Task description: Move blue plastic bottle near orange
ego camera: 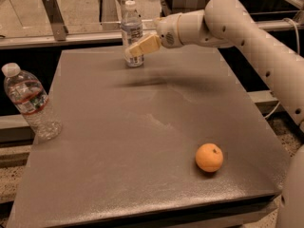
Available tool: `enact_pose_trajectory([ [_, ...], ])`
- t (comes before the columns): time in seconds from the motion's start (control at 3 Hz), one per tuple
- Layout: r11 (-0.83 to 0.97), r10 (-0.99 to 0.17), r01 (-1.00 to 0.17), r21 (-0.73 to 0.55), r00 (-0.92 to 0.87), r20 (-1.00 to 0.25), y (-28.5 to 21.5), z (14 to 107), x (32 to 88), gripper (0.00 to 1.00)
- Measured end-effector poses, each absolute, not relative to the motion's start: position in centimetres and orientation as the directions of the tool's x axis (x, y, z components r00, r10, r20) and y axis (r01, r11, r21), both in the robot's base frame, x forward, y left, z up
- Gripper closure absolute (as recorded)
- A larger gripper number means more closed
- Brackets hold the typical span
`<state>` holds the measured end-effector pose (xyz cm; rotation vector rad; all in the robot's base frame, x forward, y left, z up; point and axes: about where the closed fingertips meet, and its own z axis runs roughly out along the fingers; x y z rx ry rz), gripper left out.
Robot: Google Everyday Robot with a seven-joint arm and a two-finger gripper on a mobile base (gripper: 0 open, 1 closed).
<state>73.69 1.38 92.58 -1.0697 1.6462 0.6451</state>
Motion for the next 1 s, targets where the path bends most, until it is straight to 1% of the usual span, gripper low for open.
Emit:
enact_pose_trajectory([
  [0.33,0.465,-0.318,-0.878,-0.114,-0.045,-0.947,2.9,91.5,76.0,0.0],
  [0.67,0.485,-0.299,-0.869,-0.097,-0.06,-0.952,3.5,90.6,77.6,0.16],
  [1.0,0.496,-0.285,-0.865,-0.079,-0.077,-0.955,3.6,90.5,78.1,0.39],
])
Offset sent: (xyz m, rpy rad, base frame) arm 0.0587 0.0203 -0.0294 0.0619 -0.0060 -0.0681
